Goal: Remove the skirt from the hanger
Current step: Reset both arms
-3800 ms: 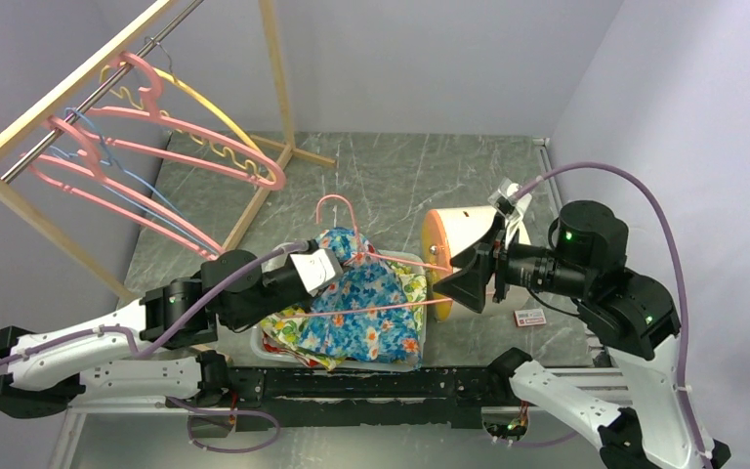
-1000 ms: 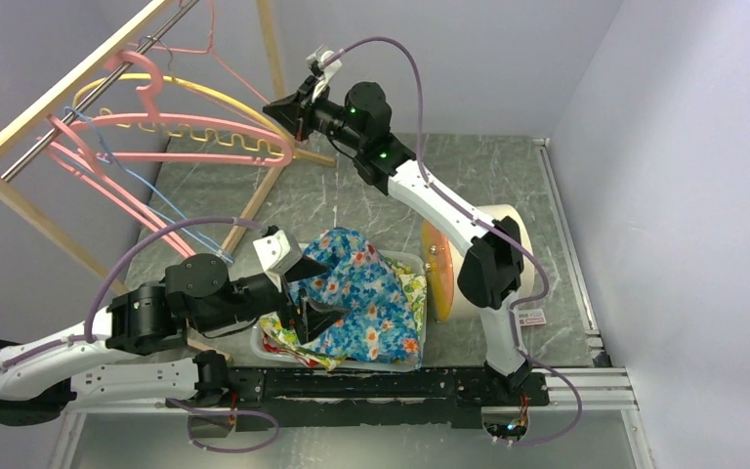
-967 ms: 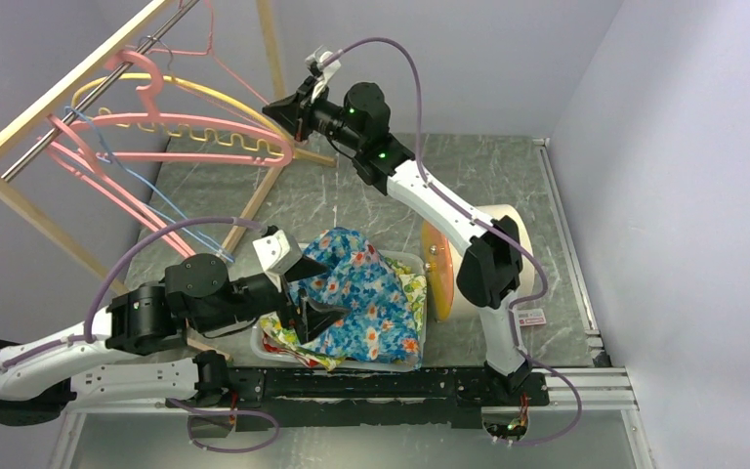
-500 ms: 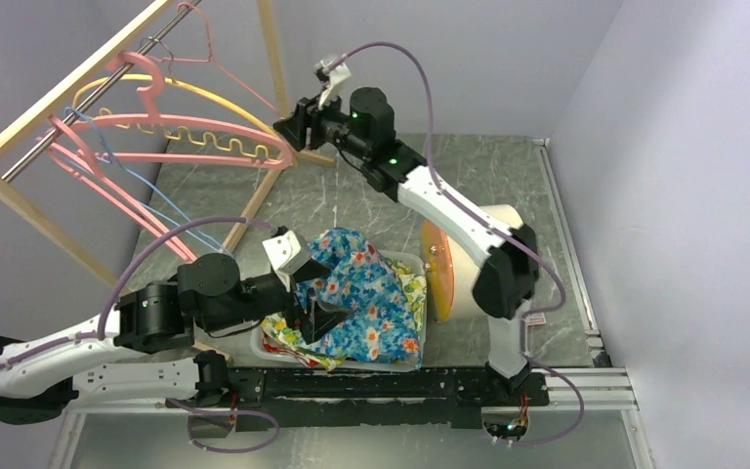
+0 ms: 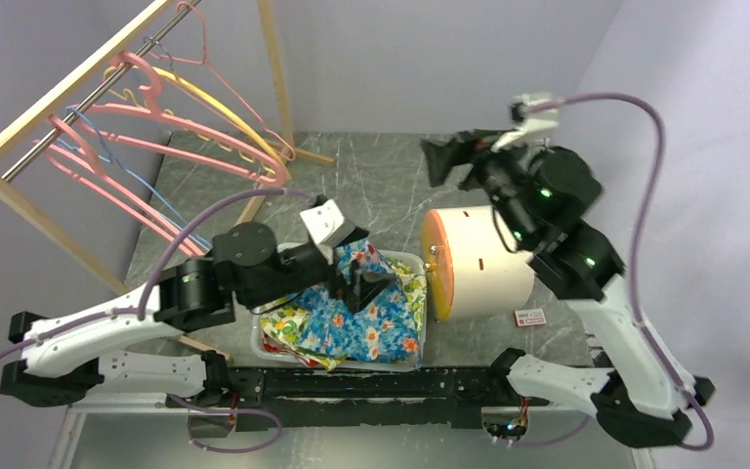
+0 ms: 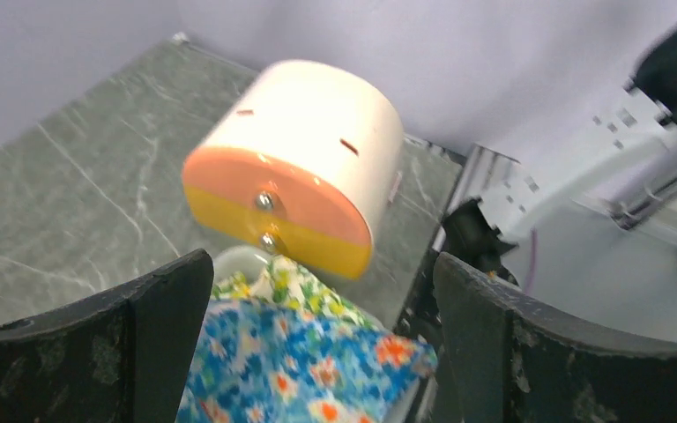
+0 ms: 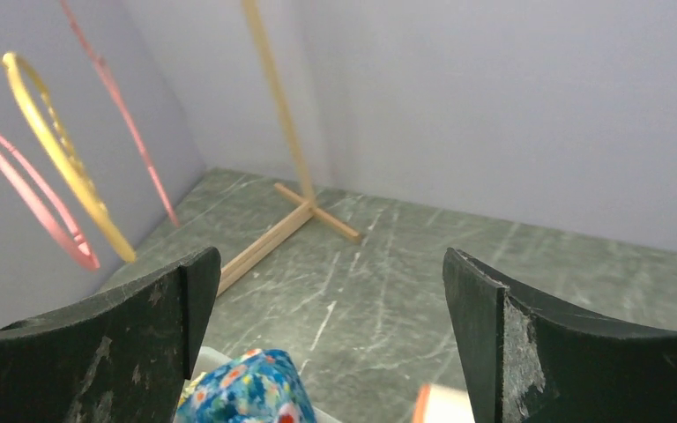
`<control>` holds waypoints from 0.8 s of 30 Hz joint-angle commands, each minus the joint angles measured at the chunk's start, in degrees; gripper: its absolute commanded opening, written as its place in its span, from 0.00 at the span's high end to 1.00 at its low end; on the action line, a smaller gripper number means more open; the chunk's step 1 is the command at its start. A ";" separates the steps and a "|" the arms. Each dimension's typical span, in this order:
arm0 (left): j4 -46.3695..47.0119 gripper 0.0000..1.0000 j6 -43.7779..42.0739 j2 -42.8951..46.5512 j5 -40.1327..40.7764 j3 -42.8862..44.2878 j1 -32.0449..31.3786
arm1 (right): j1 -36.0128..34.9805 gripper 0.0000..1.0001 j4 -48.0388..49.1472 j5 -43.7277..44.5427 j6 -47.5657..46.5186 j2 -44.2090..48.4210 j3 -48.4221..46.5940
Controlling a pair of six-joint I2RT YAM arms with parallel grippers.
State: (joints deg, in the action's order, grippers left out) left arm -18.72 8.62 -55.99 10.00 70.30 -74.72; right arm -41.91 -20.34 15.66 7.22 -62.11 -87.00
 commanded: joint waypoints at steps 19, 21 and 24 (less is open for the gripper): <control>16.51 0.05 -11.37 2.12 17.69 16.94 5.72 | 0.03 0.00 -16.04 9.38 -1.46 17.90 -8.78; 16.25 0.06 -11.08 2.99 17.37 16.66 5.77 | 0.06 0.00 -15.00 9.73 -1.20 18.60 -7.67; 18.22 0.07 -10.84 4.60 16.75 14.29 5.72 | 0.22 0.00 -15.13 10.14 -2.21 18.81 -6.42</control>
State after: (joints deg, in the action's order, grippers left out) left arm -2.35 -1.74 -51.83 26.57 86.76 -69.08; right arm -41.89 -35.88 25.89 6.66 -43.94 -94.94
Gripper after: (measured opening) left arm 0.936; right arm 0.997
